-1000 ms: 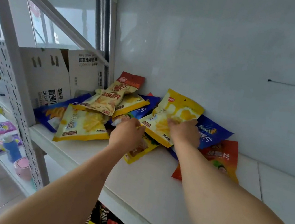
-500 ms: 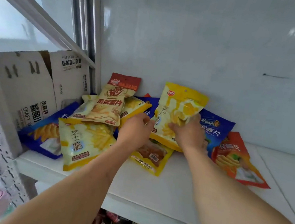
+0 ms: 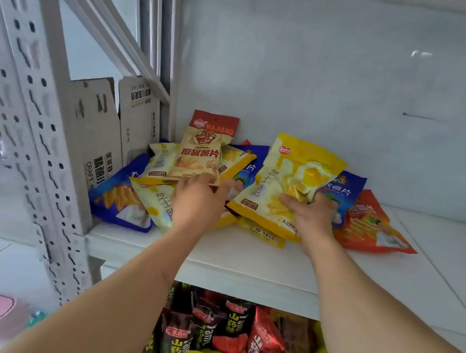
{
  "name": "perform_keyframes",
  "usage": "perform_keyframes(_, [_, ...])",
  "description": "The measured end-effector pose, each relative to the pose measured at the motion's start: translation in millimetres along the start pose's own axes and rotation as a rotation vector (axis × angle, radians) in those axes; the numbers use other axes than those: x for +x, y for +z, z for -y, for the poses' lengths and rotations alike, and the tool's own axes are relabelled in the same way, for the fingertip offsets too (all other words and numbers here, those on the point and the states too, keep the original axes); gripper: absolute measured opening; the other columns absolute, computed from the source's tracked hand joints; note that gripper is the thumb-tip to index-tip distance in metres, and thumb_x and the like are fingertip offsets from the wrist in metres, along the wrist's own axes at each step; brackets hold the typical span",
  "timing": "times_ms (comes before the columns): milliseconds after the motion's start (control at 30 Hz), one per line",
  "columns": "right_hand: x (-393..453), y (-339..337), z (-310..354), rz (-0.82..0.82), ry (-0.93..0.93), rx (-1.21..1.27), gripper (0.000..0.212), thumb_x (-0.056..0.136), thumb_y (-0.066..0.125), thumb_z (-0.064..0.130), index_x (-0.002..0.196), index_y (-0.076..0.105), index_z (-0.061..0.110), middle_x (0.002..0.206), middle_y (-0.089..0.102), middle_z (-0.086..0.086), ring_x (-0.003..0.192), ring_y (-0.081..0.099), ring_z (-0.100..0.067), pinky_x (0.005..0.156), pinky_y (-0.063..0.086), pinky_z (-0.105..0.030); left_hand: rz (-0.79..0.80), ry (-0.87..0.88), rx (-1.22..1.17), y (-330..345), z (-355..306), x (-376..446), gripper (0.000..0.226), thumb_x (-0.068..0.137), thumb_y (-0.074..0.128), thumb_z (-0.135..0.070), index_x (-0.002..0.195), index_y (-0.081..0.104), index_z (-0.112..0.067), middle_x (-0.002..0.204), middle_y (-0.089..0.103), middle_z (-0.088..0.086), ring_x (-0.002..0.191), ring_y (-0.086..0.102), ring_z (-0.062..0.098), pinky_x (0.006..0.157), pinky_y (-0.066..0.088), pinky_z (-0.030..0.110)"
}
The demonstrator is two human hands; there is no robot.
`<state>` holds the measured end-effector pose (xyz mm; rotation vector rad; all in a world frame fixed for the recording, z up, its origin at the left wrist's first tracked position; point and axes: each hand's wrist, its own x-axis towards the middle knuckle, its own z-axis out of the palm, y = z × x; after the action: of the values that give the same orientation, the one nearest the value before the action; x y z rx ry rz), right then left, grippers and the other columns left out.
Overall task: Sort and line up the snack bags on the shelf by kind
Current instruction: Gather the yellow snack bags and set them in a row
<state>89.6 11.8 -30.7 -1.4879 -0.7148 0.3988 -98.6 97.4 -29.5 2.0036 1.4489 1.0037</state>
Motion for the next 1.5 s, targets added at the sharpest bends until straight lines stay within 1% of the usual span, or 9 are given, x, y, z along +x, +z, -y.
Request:
perform_keyframes(233, [-26,-6,-13,0.121,0.088,0.071,0.046,0.076,0.085,0.022,0.113,0.058,0.024,0.109,0.070,0.005,0.099,0.069,-0.018,0.090,0.056,-0.040,-0.126,-0.370,-0.019,-12,20,-17,0.090,0.091,0.052,-0.063,0.154,0.022,-0.007,0.163,0.017,0.012,0.150,0.013,0.034,0.120,0.015,0.050])
perform_keyframes(533, [-44,-6,-27,0.208,0.142,-0.010,0.059,0.073,0.086,0.029,0.124,0.059,0.017,0.115,0.070,0.003,0.100,0.069,-0.018,0.087,0.056,-0.036,-0.173,-0.768,-0.488,-28,16,-21,0.078,0.094,0.062,-0.045,0.148,0.027,-0.001,0.152,0.027,0.017,0.136,0.035,0.034,0.108,0.038,0.043])
perform_keyframes(667, [-47,-5,-32,0.211,0.164,0.011,0.061,0.072,0.087,0.031,0.125,0.057,0.019,0.117,0.069,0.002,0.100,0.069,-0.018,0.090,0.056,-0.040,-0.127,-0.807,-0.769,-24,22,-27,0.064,0.083,0.076,-0.042,0.126,0.050,-0.002,0.116,0.060,0.011,0.089,0.060,0.025,0.069,0.051,0.035])
perform_keyframes(800, [-51,-5,-31,0.207,0.165,0.000,0.059,0.075,0.085,0.030,0.125,0.056,0.019,0.116,0.068,0.003,0.100,0.067,-0.018,0.087,0.055,-0.035,-0.059,-0.857,-0.937,-24,18,-29,0.038,0.080,0.082,-0.032,0.101,0.061,-0.009,0.077,0.053,0.005,0.061,0.049,0.017,0.061,0.050,0.029])
perform_keyframes(1100, [-64,-19,-21,0.163,0.153,-0.037,0.046,0.081,0.079,0.035,0.120,0.061,0.020,0.111,0.069,0.003,0.091,0.067,-0.013,0.072,0.051,-0.027,0.043,-0.824,-1.169,-29,14,-43,0.007,0.089,0.065,-0.008,0.084,0.060,-0.008,0.091,0.070,0.015,0.076,0.067,0.026,0.086,0.058,0.039])
perform_keyframes(1167, [-68,-27,-17,0.175,0.180,-0.022,0.039,0.084,0.078,0.029,0.117,0.060,0.022,0.109,0.070,0.003,0.086,0.066,-0.008,0.066,0.050,-0.025,0.038,-0.804,-1.155,-30,19,-51,0.001,0.090,0.060,-0.004,0.089,0.060,-0.004,0.095,0.067,0.013,0.071,0.064,0.022,0.075,0.058,0.034])
perform_keyframes(1300, [-76,-45,-4,0.146,0.211,0.009,0.036,0.089,0.073,0.021,0.122,0.058,0.019,0.109,0.067,0.001,0.079,0.061,-0.003,0.059,0.041,-0.023,0.044,-0.737,-1.042,-23,36,-62,0.045,0.089,0.058,-0.004,0.134,0.054,0.000,0.088,0.056,0.004,0.066,0.053,0.017,0.057,0.050,0.026])
perform_keyframes(1400, [-79,-58,3,0.095,0.211,0.000,0.039,0.089,0.072,0.023,0.125,0.056,0.019,0.113,0.065,0.001,0.079,0.057,-0.002,0.059,0.037,-0.023,-0.009,-0.837,-1.021,-26,29,-69,0.051,0.081,0.072,-0.002,0.129,0.057,-0.007,0.106,0.064,0.009,0.095,0.064,0.028,0.081,0.058,0.037])
perform_keyframes(1500, [-83,-72,7,0.054,0.194,0.011,0.041,0.088,0.073,0.025,0.125,0.058,0.019,0.113,0.068,0.003,0.084,0.061,-0.005,0.065,0.040,-0.026,0.061,-0.736,-1.172,-24,23,-78,0.052,0.081,0.076,-0.022,0.128,0.057,-0.011,0.094,0.064,0.005,0.082,0.067,0.025,0.068,0.057,0.036])
